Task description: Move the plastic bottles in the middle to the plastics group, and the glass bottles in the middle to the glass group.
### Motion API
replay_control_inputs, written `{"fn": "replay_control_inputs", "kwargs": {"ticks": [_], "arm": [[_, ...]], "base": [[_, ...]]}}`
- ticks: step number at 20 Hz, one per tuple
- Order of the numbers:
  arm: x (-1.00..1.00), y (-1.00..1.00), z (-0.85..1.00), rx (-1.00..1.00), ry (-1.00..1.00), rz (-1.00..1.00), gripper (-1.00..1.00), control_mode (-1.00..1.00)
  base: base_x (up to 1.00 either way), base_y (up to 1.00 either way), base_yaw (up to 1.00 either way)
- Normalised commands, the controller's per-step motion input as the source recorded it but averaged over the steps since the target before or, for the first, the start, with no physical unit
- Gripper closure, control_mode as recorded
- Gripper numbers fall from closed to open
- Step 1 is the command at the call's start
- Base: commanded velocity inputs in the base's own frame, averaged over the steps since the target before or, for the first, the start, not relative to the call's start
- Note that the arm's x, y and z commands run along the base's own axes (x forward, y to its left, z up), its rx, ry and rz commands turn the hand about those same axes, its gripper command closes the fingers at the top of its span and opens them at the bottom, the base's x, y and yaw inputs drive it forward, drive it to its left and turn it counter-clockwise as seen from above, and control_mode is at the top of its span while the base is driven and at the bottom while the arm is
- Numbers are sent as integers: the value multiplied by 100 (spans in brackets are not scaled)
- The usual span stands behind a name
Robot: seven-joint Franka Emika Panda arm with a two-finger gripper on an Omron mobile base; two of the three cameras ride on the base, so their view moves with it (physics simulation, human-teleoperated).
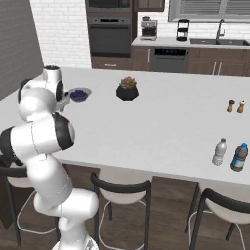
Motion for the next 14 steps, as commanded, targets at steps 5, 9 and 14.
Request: {"fn": "replay_control_inputs", "kwargs": {"ticks": [5,9,14], "arm": [[-35,-77,2,1,9,-8,-100,-100],[-34,-78,0,0,11,-18,-100,-100],[-28,-81,-2,0,7,-41,-100,-100]], "base": [[0,0,0],[0,0,0],[0,0,0]]}}
